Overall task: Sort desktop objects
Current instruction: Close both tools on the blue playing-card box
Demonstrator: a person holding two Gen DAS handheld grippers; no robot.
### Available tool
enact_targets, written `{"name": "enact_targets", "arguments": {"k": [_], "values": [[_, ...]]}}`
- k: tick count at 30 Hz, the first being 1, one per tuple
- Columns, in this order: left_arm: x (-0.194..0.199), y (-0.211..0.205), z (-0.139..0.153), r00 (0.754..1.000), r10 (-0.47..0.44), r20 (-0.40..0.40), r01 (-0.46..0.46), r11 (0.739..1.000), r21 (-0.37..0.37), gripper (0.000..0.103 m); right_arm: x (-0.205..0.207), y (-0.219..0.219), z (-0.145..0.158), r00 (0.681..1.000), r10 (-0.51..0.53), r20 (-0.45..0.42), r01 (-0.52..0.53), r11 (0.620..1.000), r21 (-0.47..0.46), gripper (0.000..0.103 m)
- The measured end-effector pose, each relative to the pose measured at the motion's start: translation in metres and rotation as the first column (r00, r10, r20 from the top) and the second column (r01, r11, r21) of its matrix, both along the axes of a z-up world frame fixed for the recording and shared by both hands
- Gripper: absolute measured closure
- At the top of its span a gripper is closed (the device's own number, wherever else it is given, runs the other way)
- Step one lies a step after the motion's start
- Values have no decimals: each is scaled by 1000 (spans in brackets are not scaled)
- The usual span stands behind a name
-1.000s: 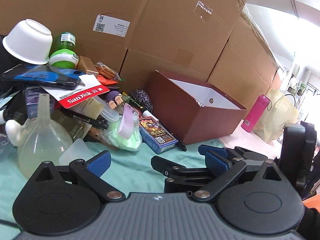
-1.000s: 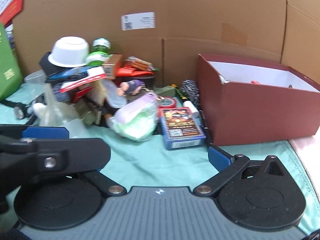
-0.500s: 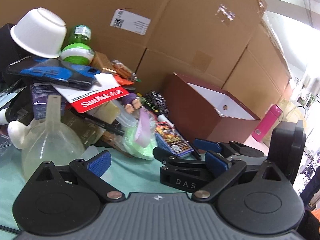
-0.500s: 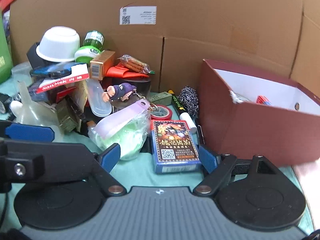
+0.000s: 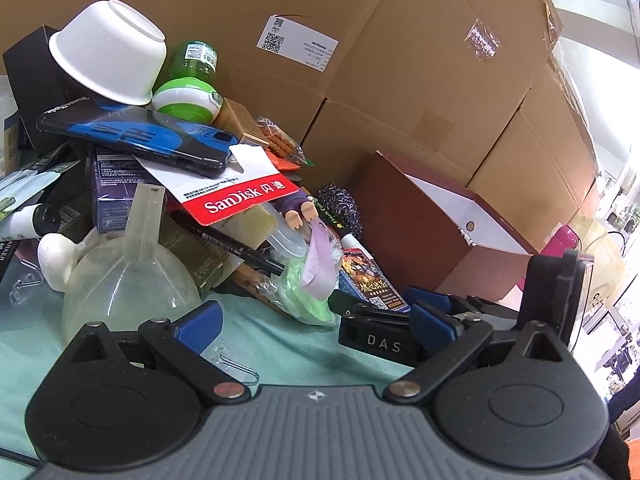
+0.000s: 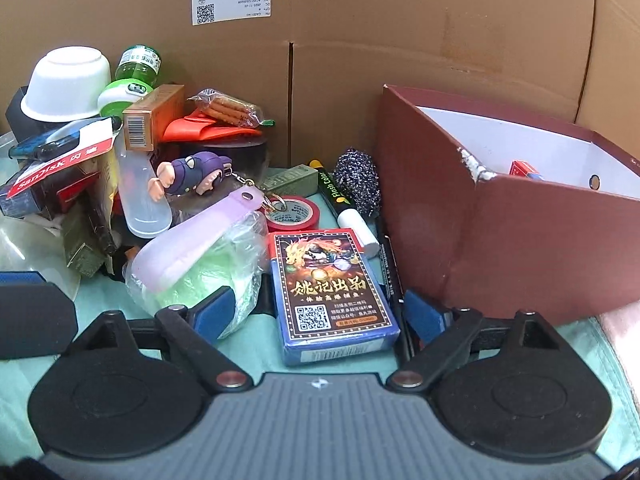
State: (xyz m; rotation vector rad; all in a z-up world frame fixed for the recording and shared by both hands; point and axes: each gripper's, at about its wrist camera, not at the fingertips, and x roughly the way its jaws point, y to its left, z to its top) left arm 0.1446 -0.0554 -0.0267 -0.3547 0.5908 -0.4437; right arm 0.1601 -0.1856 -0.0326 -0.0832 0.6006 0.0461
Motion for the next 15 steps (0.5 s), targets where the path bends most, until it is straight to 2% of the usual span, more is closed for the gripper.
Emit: {"name": "enact_targets", "arguments": {"k": [1, 2, 3, 5, 15], "values": [[-1, 0, 0, 1000, 0, 3, 0, 1000, -1, 1, -2, 0, 0, 1000, 13, 1, -13, 1000, 9, 26], [-2, 0, 1, 1000, 0, 6, 0, 1000, -4, 1, -3, -2, 0, 1000, 22, -7, -22, 999, 45, 38], [-3, 0, 1, 1000, 0, 6, 0, 1000, -3, 1, -4, -5, 0, 999, 31, -16, -29, 996, 89, 44], [-3, 0, 1, 1000, 3, 1, -3, 1000, 4, 1, -6, -9, 0, 999, 34, -24, -31, 992, 118, 45], [-12, -9, 2, 999, -40, -7, 40, 999, 11, 1, -42, -6, 2, 997, 73, -41, -68, 992, 105, 45]]}}
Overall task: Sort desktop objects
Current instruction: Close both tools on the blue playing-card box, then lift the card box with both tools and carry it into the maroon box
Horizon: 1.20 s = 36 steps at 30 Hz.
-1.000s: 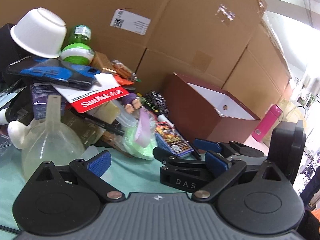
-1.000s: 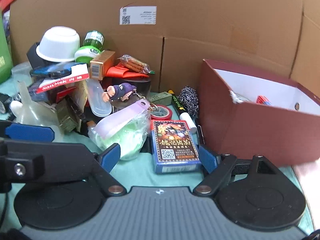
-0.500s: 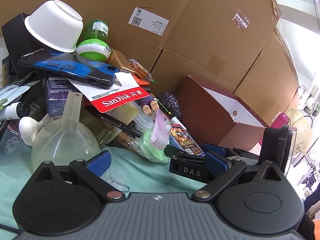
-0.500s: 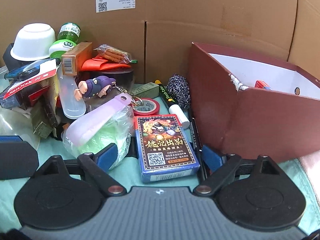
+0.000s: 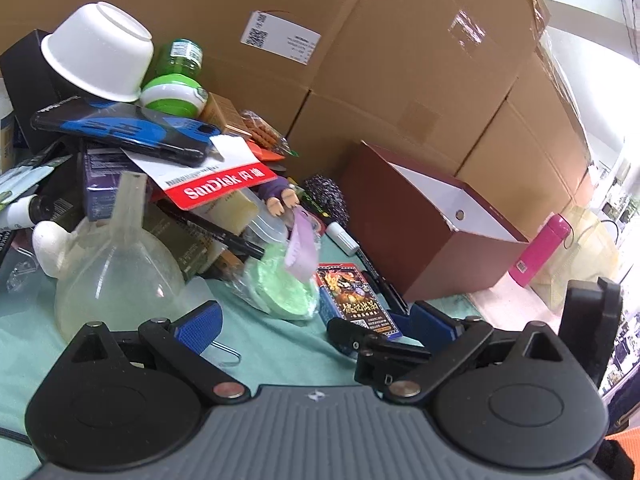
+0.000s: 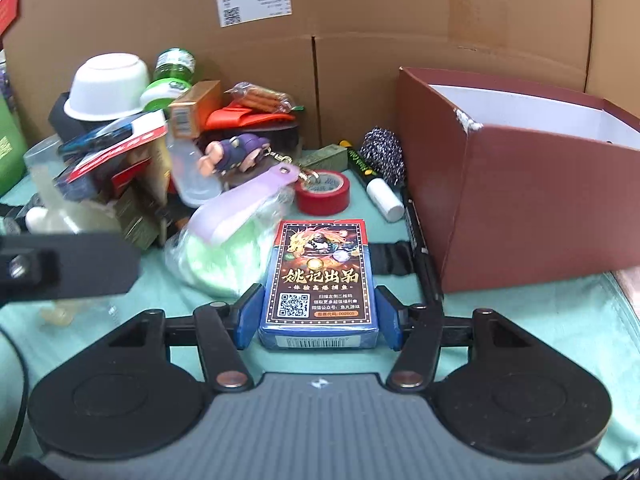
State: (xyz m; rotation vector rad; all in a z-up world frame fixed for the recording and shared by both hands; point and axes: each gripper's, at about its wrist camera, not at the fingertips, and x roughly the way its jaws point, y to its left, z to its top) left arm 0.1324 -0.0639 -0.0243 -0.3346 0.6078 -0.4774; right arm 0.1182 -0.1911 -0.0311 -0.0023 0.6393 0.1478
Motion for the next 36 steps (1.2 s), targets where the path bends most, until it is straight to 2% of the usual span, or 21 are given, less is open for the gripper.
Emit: {"name": "enact_targets", "arguments": {"k": [5, 14, 23, 25, 29, 36], "values": [[-7, -13, -1, 999, -51, -13, 51, 998, 22, 1, -25, -2, 0, 1000, 8, 3, -8, 1000, 3, 45], [-15, -25, -6, 995, -86, -41, 88, 995, 51, 1, -68, -9, 0, 999, 41, 11, -41, 999, 8, 45], [-4, -65, -20, 967, -211, -145, 222, 973, 66, 2, -97, -14, -2, 999, 40, 10, -40, 999, 17, 43], [-3, -70, -20, 969, -202, -140, 215, 973, 86, 4, -98, -15, -1, 999, 35, 6, -36, 999, 21, 43], [3, -74, -17, 972, -175, -154, 193, 974, 115, 22, -97, -16, 0, 999, 35, 4, -35, 999, 24, 42], [5, -83, -17, 973, -176, -148, 198, 969, 150, 24, -90, -15, -2, 1000, 27, 6, -27, 999, 20, 40]]}}
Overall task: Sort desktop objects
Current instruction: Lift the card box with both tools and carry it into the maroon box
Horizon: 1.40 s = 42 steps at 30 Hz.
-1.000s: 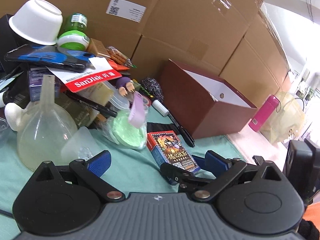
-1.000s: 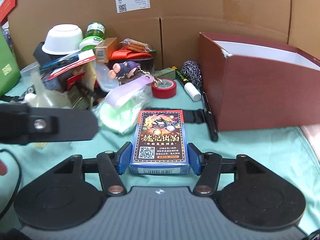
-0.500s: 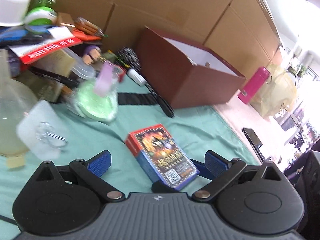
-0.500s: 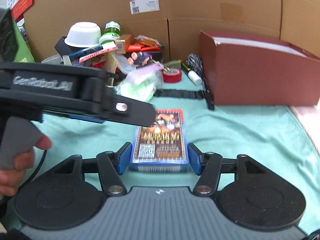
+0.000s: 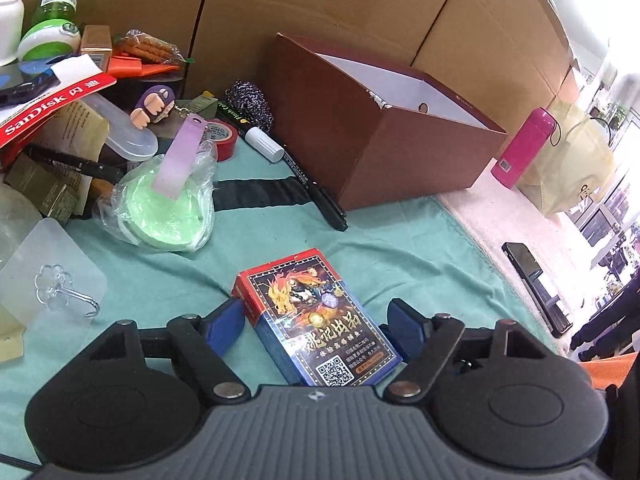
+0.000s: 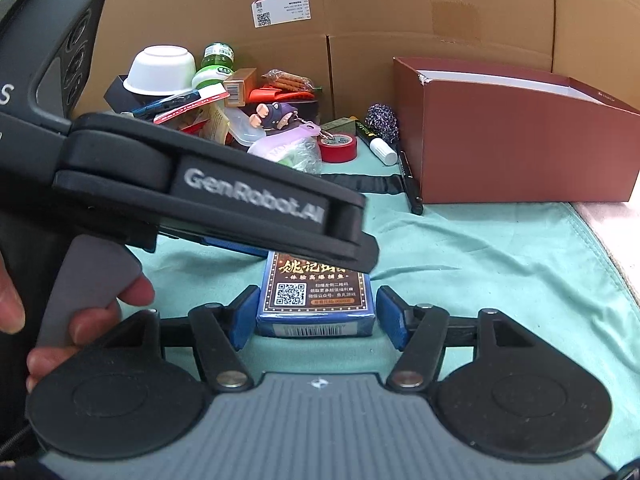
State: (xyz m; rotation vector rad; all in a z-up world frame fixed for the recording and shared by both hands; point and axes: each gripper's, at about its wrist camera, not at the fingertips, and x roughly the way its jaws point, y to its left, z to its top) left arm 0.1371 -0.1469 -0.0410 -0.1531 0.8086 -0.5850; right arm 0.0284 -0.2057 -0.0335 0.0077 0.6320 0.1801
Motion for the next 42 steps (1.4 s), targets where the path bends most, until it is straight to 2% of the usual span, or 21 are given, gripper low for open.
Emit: {"name": "enact_targets", "arguments": {"k": [1, 3, 4, 7, 11, 13, 17, 23, 27, 30, 33, 36, 39, 42], "values": [[0, 0, 0, 1000, 3, -1, -3, 1000, -1, 26, 0, 1, 0, 1000, 1, 2, -1, 1000, -9, 40], [0, -1, 1, 1000, 17, 2, -17, 1000, 16, 42, 0, 2, 0, 1000, 0, 4, 0, 1000, -17, 43], [0, -2, 1, 1000, 30, 8, -30, 999, 33, 46, 1, 3, 0, 1000, -1, 5, 2, 1000, -24, 43], [-1, -2, 2, 999, 45, 13, -45, 998, 41, 49, 2, 3, 0, 1000, -1, 4, 1, 999, -37, 44], [-3, 1, 4, 997, 73, 0, -73, 997, 20, 61, 1, 3, 2, 1000, -13, -2, 13, 999, -37, 44], [-8, 1, 9, 997, 76, 3, -76, 997, 6, 63, -2, 1, 5, 1000, -15, 1, 15, 999, -37, 44], [-19, -4, 30, 996, 67, 67, -66, 998, -22, 63, -13, -5, 23, 999, -13, 49, 17, 997, -71, 44], [-16, -18, 84, 981, 58, 186, -39, 994, -102, 63, -19, -18, 72, 981, -11, 196, 38, 990, -136, 44], [6, -43, 116, 965, 47, 259, -18, 993, -113, 63, -2, -38, 101, 961, -11, 276, 58, 985, -162, 44], [33, -66, 130, 960, 43, 277, -9, 992, -122, 65, 22, -58, 117, 952, -14, 307, 78, 977, -198, 44], [67, -92, 135, 969, 37, 245, -8, 993, -120, 70, 52, -79, 124, 953, -24, 303, 99, 967, -235, 44], [97, -117, 133, 974, 14, 227, 13, 993, -116, 70, 82, -106, 127, 960, -46, 277, 114, 965, -235, 44], [126, -140, 125, 981, -8, 195, 31, 993, -113, 70, 106, -129, 125, 969, -58, 242, 119, 962, -246, 44], [155, -159, 111, 992, -18, 127, 33, 992, -118, 71, 132, -153, 118, 979, -66, 191, 113, 962, -248, 44]]}}
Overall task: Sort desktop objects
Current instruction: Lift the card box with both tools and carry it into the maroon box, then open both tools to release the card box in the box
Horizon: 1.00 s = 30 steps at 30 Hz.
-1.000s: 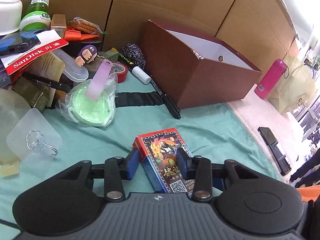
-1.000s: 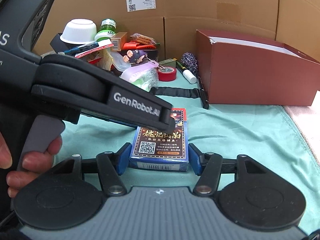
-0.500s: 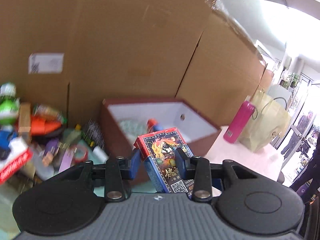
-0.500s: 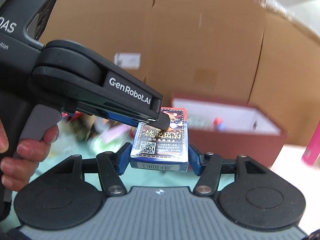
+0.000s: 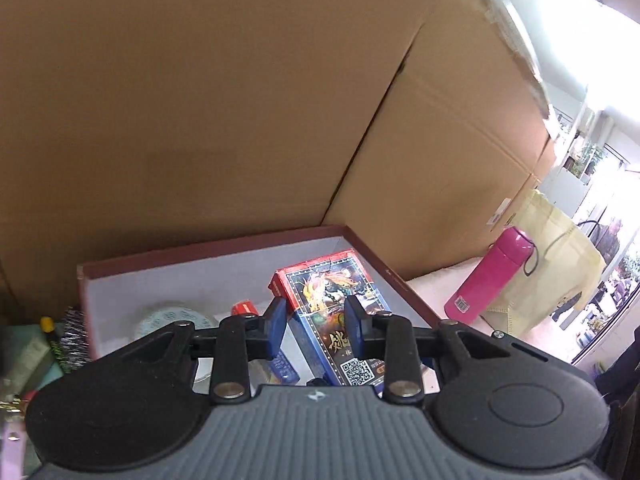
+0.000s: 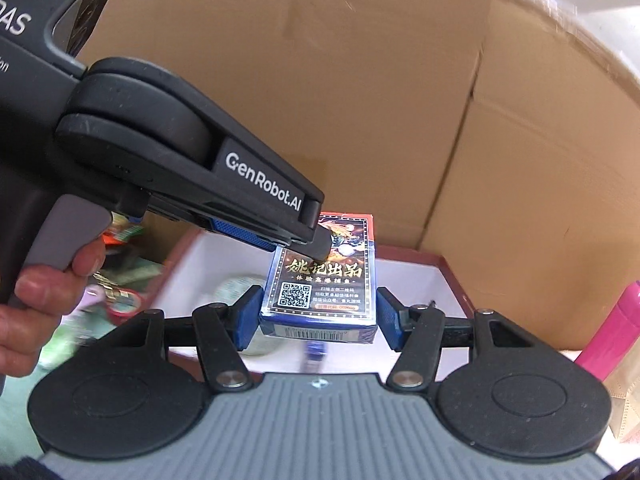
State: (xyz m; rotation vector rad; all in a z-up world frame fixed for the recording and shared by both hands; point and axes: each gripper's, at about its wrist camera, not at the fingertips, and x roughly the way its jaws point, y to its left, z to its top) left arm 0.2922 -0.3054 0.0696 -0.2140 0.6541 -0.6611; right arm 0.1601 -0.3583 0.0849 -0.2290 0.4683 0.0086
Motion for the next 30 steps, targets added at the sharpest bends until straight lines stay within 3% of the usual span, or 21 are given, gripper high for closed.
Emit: {"name": "enact_targets", "arguments": {"k": [11, 16, 19, 20, 21, 22, 23, 24, 27, 30], "values": [[53, -34, -44, 994, -9, -113, 15, 999, 46, 73, 62, -41, -33, 987, 5, -161, -3, 1000, 13, 44], [64, -39, -51, 987, 1, -163, 7, 999, 46, 76, 77, -42, -42, 978, -1, -207, 2, 1000, 4, 44], [62, -41, -47, 989, -24, -146, 30, 999, 38, 75, 84, -46, -46, 973, -8, -229, 7, 1000, -6, 44], [60, -42, -46, 991, -23, -136, 29, 998, 46, 68, 85, -45, -46, 972, 2, -235, -1, 1000, 1, 45], [58, -43, -45, 991, -26, -130, 32, 998, 45, 50, 86, -48, -52, 971, 6, -241, -5, 1000, 7, 44], [57, -43, -44, 991, -29, -129, 34, 999, 36, 39, 87, -47, -53, 969, 14, -246, -11, 1000, 12, 44], [55, -41, -42, 991, -33, -126, 35, 999, 20, 21, 87, -45, -52, 968, 25, -250, -22, 1000, 14, 39], [53, -38, -41, 992, -37, -120, 37, 999, -2, 13, 86, -43, -52, 968, 29, -250, -28, 1000, 10, 30], [47, -32, -34, 993, -53, -104, 49, 998, -40, 5, 79, -40, -49, 977, 14, -211, -20, 1000, -23, 16], [39, -30, -27, 994, -69, -84, 66, 997, -31, 4, 72, -41, -43, 982, -13, -191, 9, 1000, -22, 13]]}}
